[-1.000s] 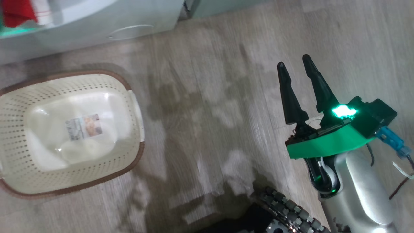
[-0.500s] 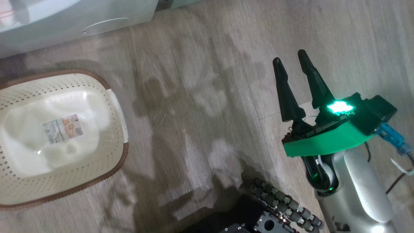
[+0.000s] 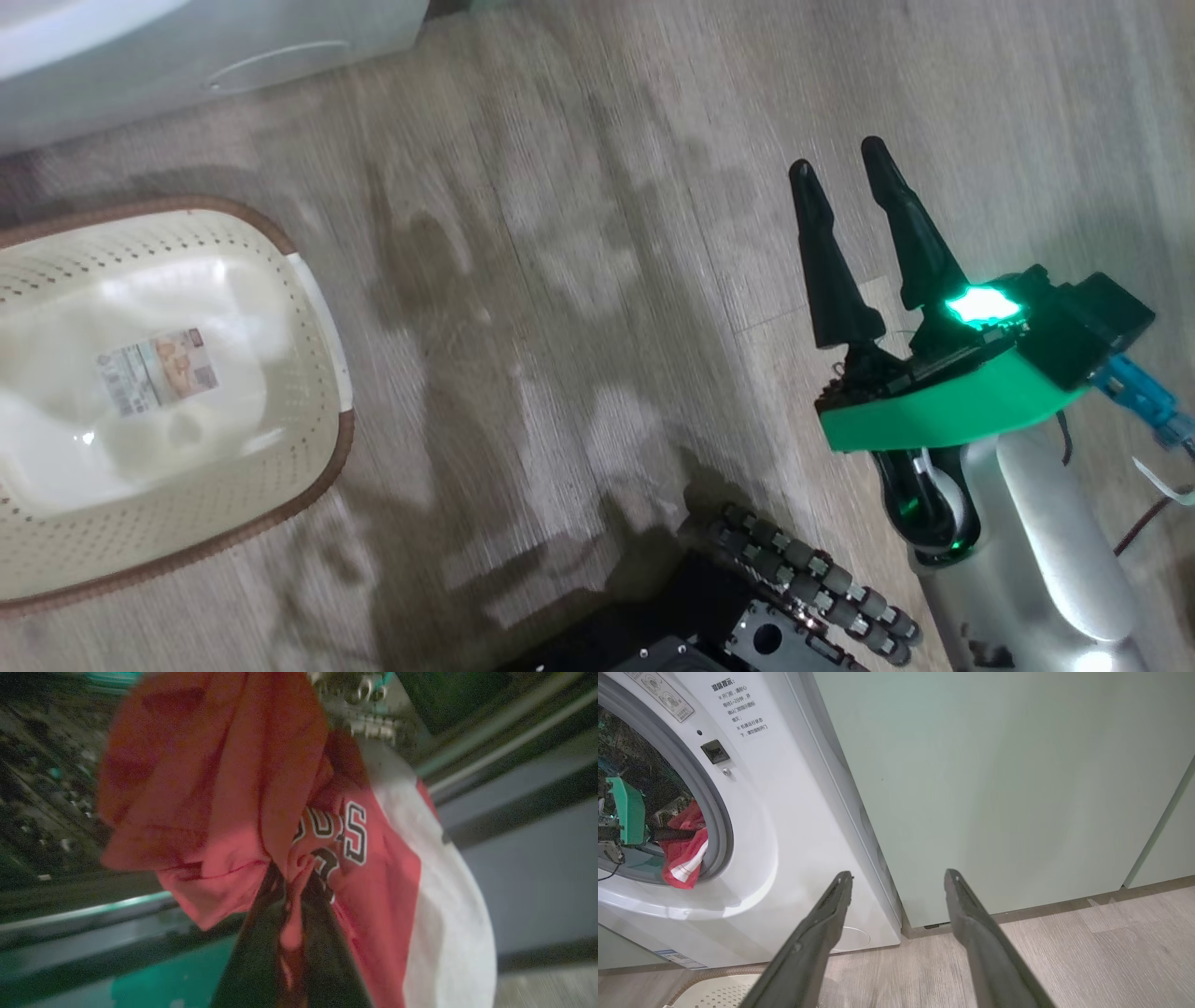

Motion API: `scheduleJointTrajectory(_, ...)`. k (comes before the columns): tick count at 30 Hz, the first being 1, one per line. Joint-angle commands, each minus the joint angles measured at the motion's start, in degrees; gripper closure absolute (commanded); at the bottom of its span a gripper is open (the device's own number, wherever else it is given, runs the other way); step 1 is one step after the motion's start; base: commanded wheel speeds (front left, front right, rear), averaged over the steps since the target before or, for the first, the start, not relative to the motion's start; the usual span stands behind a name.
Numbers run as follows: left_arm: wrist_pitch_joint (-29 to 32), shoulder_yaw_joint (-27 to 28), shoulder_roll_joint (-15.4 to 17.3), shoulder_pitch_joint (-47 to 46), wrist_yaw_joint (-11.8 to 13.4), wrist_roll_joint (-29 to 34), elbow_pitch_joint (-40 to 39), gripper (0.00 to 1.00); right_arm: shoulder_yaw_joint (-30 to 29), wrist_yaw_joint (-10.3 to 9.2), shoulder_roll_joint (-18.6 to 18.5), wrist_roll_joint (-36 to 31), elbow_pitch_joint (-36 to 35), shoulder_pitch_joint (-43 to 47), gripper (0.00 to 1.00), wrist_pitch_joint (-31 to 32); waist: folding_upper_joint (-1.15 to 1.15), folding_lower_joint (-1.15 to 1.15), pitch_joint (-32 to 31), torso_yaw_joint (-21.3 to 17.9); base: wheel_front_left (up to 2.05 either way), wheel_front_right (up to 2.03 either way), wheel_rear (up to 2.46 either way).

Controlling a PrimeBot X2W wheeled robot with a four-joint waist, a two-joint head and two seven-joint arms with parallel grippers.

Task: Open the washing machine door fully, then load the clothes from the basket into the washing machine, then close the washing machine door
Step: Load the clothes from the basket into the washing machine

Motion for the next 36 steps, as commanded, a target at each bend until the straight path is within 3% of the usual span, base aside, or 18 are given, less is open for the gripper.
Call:
scheduleJointTrajectory(1,-4.1,2.7,3.1,-4.4,1.5,1.4,-2.8,1.0,1.0,0.0,-0.2,0.4,-2.2,0.4,0.0,-0.5,0.0,0.0,1.0,-0.1,0.0,0.0,0.0)
scheduleJointTrajectory(9,-24.5,5.5,3.4,-9.7,5.8,5.2,-1.9,1.0,1.4,0.0,-0.2,1.3,-3.4,-0.5,0.0,-0.5,0.0,0.0,5.3,-1.1,0.0,0.0,0.0)
scheduleJointTrajectory(14,-33.9,6.6,3.6,-11.9,7.9,6.6,0.0,1.0,1.9,0.0,-0.2,1.6,-4.3,-0.7,0.0,-0.5,0.0,0.0,7.5,-1.5,0.0,0.0,0.0)
scheduleJointTrajectory(20,-40.0,9.1,3.3,-13.4,10.4,5.7,3.2,1.0,2.3,0.0,-0.2,1.7,-4.7,-0.9,0.0,-0.5,0.0,0.0,8.8,-1.8,0.0,0.0,0.0)
scheduleJointTrajectory(26,-37.5,9.6,1.9,-13.7,9.2,3.0,9.9,1.0,3.0,0.0,-0.2,1.6,-4.7,-1.1,0.0,-0.5,0.0,0.0,9.1,-1.7,0.0,0.0,0.0)
scheduleJointTrajectory(27,-37.3,9.5,1.7,-13.9,8.9,2.7,10.6,0.73,3.1,0.0,-0.2,1.6,-4.6,-1.1,0.0,-0.5,0.0,0.0,9.1,-1.7,0.0,0.0,0.0)
scheduleJointTrajectory(28,-36.9,9.4,1.5,-14.1,8.3,2.4,11.2,0.0,3.1,0.0,-0.2,1.6,-4.6,-1.1,0.0,-0.5,0.0,0.0,9.0,-1.6,0.0,0.0,0.0)
scheduleJointTrajectory(36,-33.6,7.2,0.3,-16.4,3.9,1.2,12.6,0.0,2.2,0.0,-0.2,0.8,-4.3,-1.0,0.0,-0.5,0.0,0.0,8.3,-0.2,0.0,0.0,0.0)
